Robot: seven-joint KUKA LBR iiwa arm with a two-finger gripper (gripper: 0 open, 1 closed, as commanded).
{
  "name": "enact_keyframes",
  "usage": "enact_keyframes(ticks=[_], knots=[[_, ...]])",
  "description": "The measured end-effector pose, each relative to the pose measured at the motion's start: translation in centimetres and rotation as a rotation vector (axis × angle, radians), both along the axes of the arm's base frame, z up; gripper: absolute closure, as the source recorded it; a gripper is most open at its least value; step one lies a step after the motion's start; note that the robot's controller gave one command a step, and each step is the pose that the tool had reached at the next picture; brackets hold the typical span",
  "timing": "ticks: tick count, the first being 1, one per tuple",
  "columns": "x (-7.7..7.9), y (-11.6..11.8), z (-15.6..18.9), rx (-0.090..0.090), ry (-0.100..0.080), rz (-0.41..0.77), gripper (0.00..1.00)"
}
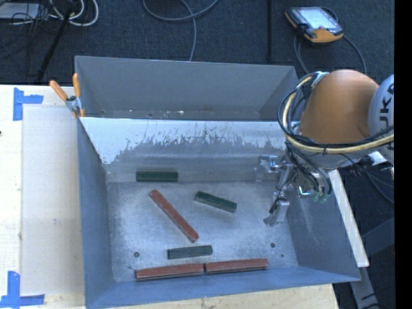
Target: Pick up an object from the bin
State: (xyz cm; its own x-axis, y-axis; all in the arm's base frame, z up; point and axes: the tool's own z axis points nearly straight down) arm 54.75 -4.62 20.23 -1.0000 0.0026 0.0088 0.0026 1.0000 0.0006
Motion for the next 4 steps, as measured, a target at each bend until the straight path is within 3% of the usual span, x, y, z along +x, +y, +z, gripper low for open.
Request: enact_keyframes(ticks=[1, 2, 3, 4], knots=[[0.2, 0.0, 0.4, -0.001, -0.008, 0.002, 0.0], [2.1, 2.3, -5.6, 0.0, -0.013, -0.082, 0.0], [3.4, 4.4, -6.6, 0.0, -0.005, -0.141, 0.0], [5.0, 4.9, -6.6, -0.001, -0.012, -0.261, 0.0]])
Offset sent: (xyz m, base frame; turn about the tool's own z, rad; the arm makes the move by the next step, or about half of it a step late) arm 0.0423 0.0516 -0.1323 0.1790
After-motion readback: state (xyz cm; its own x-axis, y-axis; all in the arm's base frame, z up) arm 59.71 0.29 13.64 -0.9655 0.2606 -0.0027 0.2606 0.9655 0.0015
